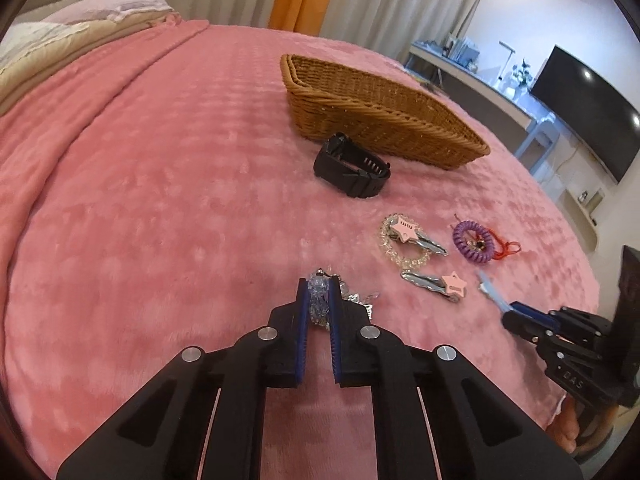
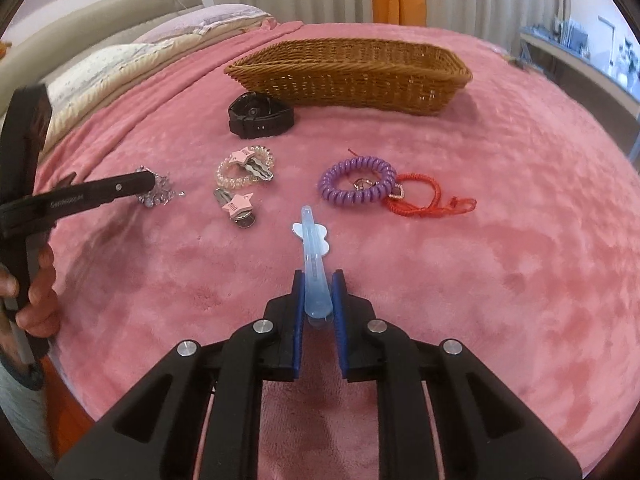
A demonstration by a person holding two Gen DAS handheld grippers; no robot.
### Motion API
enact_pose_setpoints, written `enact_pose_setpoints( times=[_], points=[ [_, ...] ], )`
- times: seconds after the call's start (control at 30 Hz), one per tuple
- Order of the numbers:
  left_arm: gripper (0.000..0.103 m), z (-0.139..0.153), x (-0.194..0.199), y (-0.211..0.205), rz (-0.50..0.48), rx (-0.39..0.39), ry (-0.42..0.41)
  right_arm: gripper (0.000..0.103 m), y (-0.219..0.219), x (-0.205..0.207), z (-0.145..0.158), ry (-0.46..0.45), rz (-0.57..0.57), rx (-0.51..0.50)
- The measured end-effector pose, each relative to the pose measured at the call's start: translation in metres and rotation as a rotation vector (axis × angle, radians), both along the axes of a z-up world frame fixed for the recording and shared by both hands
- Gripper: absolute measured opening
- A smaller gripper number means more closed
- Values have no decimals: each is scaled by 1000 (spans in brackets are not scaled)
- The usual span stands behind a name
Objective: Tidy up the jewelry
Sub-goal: 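Carry both items over the basket and open both tools to drop them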
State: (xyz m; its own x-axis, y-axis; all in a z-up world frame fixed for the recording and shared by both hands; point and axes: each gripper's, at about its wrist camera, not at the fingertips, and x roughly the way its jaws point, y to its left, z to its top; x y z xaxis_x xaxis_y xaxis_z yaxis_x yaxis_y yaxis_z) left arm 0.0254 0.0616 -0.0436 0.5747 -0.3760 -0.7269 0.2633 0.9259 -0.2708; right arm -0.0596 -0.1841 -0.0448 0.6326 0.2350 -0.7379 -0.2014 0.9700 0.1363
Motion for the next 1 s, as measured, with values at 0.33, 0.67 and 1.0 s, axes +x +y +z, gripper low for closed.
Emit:
enact_pose_setpoints(
  times=[0.33,0.67,1.0],
  points=[
    [7,8,-10,23,-38,-218,-5,22,6,9,2,0,-2,-8],
    [7,30,-21,23,-75,-282,-57,10,6,1,21,-75,-18,-23],
    [7,95,-7,-5,-102,-232,-210,10,-10,24,98,-230,-20,16]
  ],
)
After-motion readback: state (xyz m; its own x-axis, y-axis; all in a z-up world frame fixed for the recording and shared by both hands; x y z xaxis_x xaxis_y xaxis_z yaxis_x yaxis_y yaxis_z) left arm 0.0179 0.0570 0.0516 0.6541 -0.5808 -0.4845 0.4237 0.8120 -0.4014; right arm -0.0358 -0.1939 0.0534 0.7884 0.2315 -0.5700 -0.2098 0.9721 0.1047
